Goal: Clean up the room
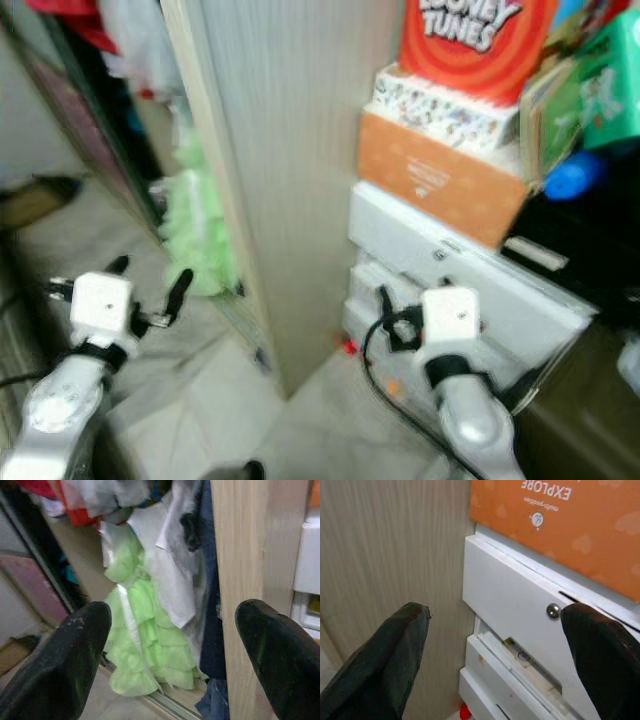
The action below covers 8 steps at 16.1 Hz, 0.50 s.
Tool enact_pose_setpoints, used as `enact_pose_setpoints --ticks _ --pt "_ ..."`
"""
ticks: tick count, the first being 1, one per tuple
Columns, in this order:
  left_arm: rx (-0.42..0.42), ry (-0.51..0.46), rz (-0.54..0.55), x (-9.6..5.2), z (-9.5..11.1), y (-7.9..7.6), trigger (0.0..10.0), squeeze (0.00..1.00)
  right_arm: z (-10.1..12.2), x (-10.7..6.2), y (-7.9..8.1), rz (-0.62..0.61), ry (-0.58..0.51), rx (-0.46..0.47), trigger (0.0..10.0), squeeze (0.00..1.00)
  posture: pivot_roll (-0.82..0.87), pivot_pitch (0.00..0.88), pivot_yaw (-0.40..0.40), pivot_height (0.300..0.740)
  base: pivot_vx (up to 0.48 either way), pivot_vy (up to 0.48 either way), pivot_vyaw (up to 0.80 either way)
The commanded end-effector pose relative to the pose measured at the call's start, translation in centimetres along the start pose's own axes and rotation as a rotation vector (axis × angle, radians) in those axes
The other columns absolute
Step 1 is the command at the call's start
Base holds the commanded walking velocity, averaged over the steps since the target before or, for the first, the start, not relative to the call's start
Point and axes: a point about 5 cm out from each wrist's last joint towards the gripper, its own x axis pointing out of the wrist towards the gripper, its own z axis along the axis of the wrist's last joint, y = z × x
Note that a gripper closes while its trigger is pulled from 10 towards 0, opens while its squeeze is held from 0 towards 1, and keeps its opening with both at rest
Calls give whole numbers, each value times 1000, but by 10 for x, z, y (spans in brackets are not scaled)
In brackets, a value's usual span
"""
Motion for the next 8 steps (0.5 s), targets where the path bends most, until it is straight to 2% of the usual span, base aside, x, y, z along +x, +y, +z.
enact_pose_setpoints --ticks 1,4,5,8 --pt "16 -1 27 0 1 6 10000 0 2 2 2 -13 -13 20 10000 0 -57 13 -24 740 0 0 800" --pt "-47 37 -24 -2 -1 -2 10000 0 0 1 0 30 -1 32 10000 0 -63 20 -23 740 0 0 800" --pt "-17 26 -16 -2 0 -2 10000 0 -4 -9 1 112 10 21 10000 0 -61 22 -25 740 0 0 800" --pt "-13 36 10 -5 -2 1 10000 0 -14 -22 -12 156 64 2 10000 0 -58 27 -29 740 0 0 800"
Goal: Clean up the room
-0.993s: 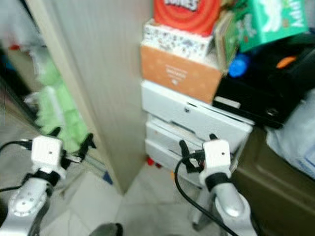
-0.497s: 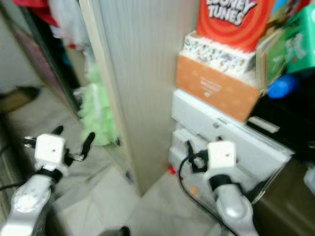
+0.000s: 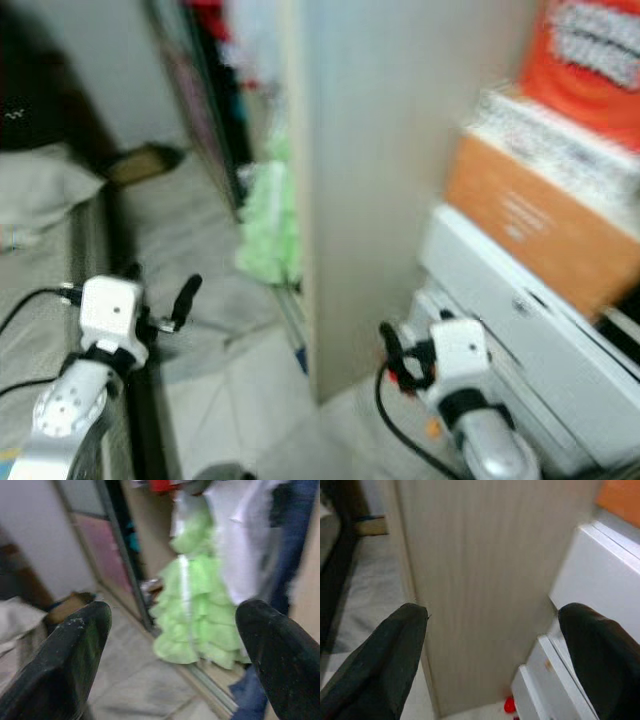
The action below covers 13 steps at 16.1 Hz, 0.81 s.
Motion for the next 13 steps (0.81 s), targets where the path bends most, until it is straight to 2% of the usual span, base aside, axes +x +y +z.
enact_pose_setpoints --ticks 1,3,5,7,9,10,13 --pt "-3 25 17 -3 -3 4 10000 0 8 3 0 14 -39 12 10000 0 -58 27 -29 740 0 0 800" --pt "-9 39 26 -3 -3 1 10000 0 11 8 7 89 -42 49 10000 0 -62 30 -30 740 0 0 800" --pt "-8 32 19 0 -1 -1 10000 0 11 8 22 266 -42 37 10000 0 -57 31 -30 740 0 0 800" --pt "3 26 11 1 0 2 10000 0 8 10 25 381 6 92 10000 0 -54 31 -33 740 0 0 800" --pt "0 30 11 1 0 2 10000 0 7 11 27 469 32 93 10000 0 -56 34 -35 740 0 0 800" --pt "-4 31 6 1 0 0 10000 0 7 11 28 493 38 98 10000 0 -53 33 -37 740 0 0 800" --pt "-10 29 5 2 1 -3 10000 0 14 20 25 432 -16 110 10000 0 -53 33 -37 740 0 0 800"
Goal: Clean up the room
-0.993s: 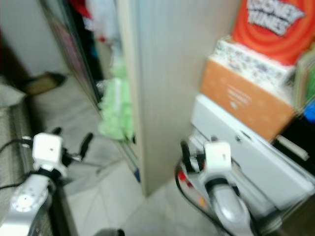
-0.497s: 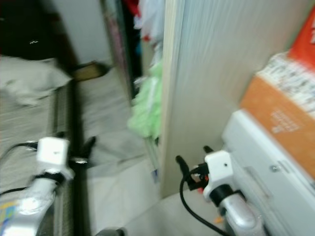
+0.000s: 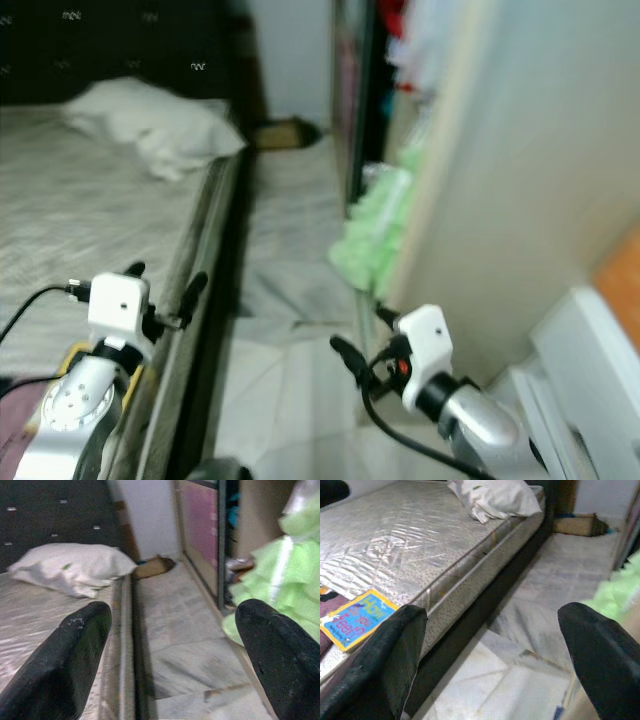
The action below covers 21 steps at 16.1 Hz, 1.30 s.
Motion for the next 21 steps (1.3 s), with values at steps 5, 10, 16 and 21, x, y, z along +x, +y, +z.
enact_pose_setpoints --ticks 5,10,16,21 --pt "34 -2 19 1 0 5 10000 0 11 13 6 1 -63 15 10000 0 -51 31 -37 740 0 0 800" --pt "44 -14 31 1 0 3 10000 0 22 28 0 -71 -125 -17 10000 0 -44 28 -47 740 0 0 800" --pt "27 -31 115 4 0 4 10000 0 43 45 -14 -246 -234 -33 10000 0 -37 21 -50 740 0 0 800" --pt "15 -47 125 8 1 3 10000 0 44 49 -14 -265 -246 -36 10000 0 -35 14 -50 740 0 0 800"
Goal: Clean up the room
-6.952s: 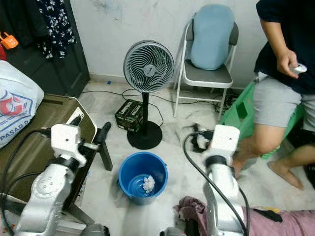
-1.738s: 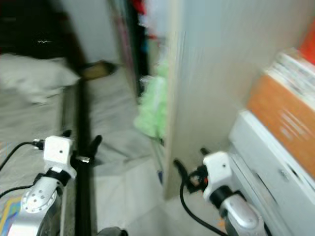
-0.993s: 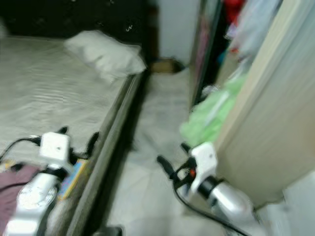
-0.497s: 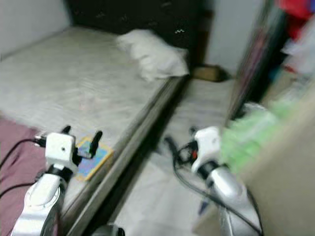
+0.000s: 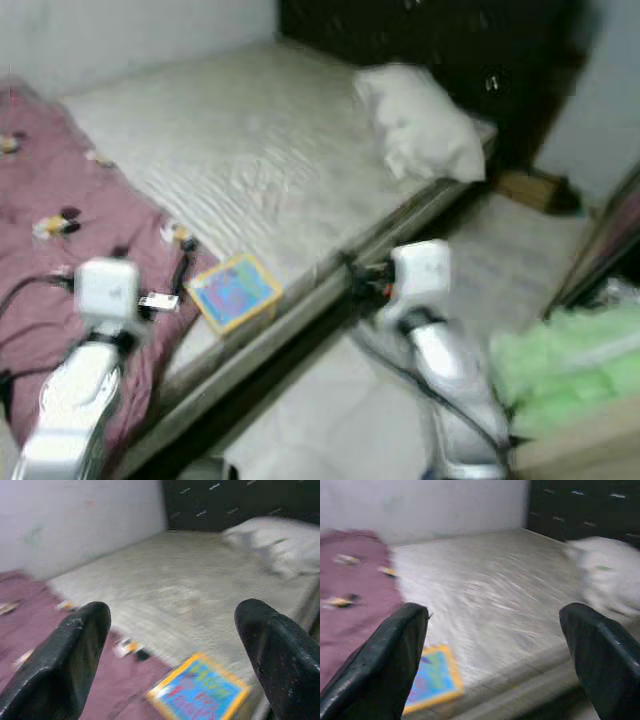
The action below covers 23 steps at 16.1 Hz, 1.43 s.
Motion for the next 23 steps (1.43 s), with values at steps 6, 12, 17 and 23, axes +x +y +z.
enact_pose_setpoints --ticks 6,12,17,23 --pt "-25 -31 -2 3 4 -4 10000 0 2 0 -8 -56 -20 -24 10000 0 -33 7 -47 740 0 0 800" --pt "-29 -27 -20 3 4 -6 10000 0 1 -1 -9 -64 -21 -31 10000 0 -36 10 -48 740 0 0 800" --pt "-33 -24 -36 2 3 -7 10000 0 0 -1 -9 -75 -21 -31 10000 0 -38 16 -46 740 0 0 800" --pt "-49 -25 -60 2 4 -10 10000 0 -1 -1 -9 -78 -17 -34 10000 0 -41 18 -48 740 0 0 800"
